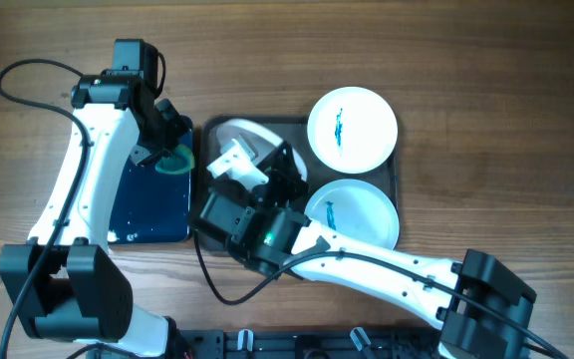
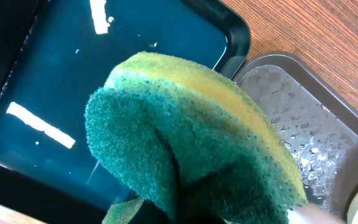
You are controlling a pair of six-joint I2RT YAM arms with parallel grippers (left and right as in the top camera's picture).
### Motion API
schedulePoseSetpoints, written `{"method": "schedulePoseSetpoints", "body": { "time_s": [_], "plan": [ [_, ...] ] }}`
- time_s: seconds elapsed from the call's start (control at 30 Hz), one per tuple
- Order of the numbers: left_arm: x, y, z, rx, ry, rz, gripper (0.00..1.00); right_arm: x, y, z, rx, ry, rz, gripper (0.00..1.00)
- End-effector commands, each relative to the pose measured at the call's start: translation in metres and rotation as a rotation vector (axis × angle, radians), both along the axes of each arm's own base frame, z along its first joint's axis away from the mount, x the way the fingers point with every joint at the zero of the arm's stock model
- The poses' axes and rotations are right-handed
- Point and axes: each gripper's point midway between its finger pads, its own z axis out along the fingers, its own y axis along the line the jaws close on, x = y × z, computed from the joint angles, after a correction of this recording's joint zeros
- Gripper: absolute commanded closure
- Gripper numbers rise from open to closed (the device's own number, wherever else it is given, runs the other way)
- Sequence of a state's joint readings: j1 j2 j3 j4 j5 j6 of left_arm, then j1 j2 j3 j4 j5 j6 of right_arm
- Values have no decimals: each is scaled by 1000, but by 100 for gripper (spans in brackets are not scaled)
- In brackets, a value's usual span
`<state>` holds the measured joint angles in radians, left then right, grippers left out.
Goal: Clean dirty plates on tray and stack at the side
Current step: 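Place the plate on the table right of the tray, release, then move the right gripper to the front-right plate and drag it left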
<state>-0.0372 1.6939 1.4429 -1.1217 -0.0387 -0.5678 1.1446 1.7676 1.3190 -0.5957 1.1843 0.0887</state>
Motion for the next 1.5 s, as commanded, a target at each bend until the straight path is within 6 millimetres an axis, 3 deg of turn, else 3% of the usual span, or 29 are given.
{"method": "schedulePoseSetpoints", "body": {
  "time_s": [0.0, 0.13, 0.3, 0.47, 0.57, 0.63, 0.7, 0.87, 1.13, 1.23, 1.37, 1.47],
  "plan": [
    [0, -1, 3, -12, -12, 16, 96, -6, 5, -14, 430, 169, -62, 96],
    [2, -8, 4, -53, -17, 7, 96, 3, -25, -7, 731, 326, -195, 96],
    [5, -20, 4, -57, -30, -24, 96, 32, -100, 17, 1029, 468, -336, 96],
    [14, -37, 7, -61, -73, -69, 96, 42, -230, 16, 1185, 487, -609, 96],
    [12, -44, 7, -59, -70, -99, 96, 29, -313, -6, 1199, 487, -811, 96],
    [13, -46, 7, -48, -74, -126, 96, 19, -354, -26, 1220, 504, -895, 96],
    [15, -46, 8, -49, -85, -126, 96, 9, -380, -48, 1243, 535, -949, 96],
    [18, -47, 9, -50, -95, -127, 96, -3, -401, -104, 1294, 629, -982, 96],
    [20, -58, 10, -57, -110, -151, 96, -10, -393, -170, 1317, 681, -1029, 96],
    [21, -65, 11, -59, -122, -168, 96, -17, -394, -181, 1293, 686, -1068, 94],
    [21, -67, 11, -60, -124, -174, 96, -14, -391, -179, 1312, 686, -1051, 73],
    [21, -67, 11, -60, -123, -174, 96, -7, -383, -167, 1351, 678, -1006, 67]
  ]
}}
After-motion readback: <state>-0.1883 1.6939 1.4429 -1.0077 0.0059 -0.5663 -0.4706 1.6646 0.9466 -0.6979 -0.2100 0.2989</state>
